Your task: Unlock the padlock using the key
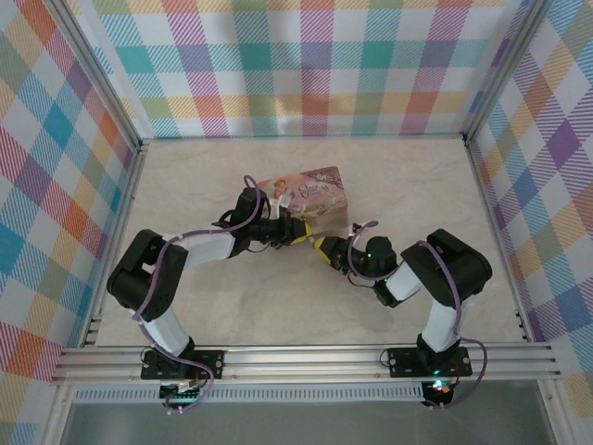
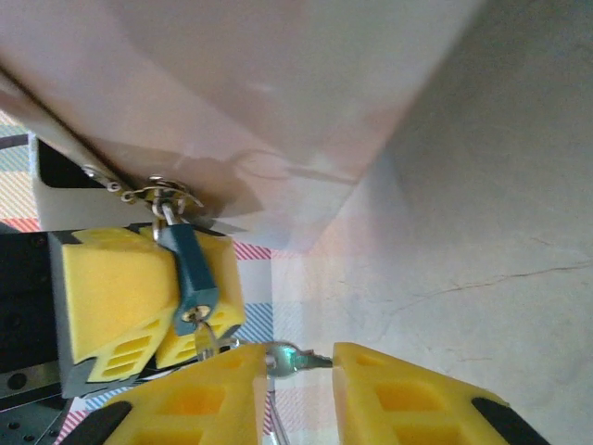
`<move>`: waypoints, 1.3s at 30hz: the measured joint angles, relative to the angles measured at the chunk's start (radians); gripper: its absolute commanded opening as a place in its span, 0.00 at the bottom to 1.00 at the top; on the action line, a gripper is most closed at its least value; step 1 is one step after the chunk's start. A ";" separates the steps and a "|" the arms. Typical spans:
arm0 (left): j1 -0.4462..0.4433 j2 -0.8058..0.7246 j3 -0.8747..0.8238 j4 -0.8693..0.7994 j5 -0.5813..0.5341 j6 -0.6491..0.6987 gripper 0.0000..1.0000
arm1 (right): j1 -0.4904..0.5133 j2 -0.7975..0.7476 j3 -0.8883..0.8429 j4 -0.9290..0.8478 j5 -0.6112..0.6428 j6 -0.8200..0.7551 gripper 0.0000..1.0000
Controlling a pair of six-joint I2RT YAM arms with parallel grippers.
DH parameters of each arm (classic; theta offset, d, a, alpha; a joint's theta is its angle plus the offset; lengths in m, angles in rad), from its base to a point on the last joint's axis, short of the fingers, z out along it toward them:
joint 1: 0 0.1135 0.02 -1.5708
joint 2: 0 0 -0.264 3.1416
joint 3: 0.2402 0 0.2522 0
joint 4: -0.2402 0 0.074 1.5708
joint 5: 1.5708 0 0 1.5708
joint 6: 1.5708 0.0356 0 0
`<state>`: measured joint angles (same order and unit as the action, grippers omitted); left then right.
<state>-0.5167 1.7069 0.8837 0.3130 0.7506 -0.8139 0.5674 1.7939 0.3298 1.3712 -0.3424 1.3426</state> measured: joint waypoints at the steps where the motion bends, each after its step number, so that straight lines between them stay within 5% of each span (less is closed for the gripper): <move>1: 0.000 0.000 0.000 0.000 0.000 0.000 0.00 | 0.002 0.000 0.000 0.000 0.006 -0.001 0.27; 12: 0.000 0.000 0.002 -0.005 0.001 0.000 0.00 | 0.005 0.000 0.058 -0.003 0.021 -0.001 0.18; 20: 0.000 0.000 0.002 -0.008 0.004 0.000 0.00 | 0.008 0.000 0.060 -0.003 0.022 0.002 0.00; 30: 0.000 -0.001 0.003 0.002 -0.016 0.000 0.00 | 0.008 0.016 0.089 -0.012 0.029 0.010 0.00; 35: 0.000 -0.001 0.013 -0.030 -0.026 0.020 0.00 | 0.010 0.018 0.086 -0.018 0.033 0.005 0.17; 39: -0.002 -0.001 0.029 -0.091 -0.026 0.043 0.00 | 0.014 0.005 0.039 -0.037 0.047 -0.010 0.22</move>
<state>-0.5190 1.7061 0.9123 0.2222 0.7242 -0.7704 0.5816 1.7992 0.3683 1.3342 -0.2958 1.3331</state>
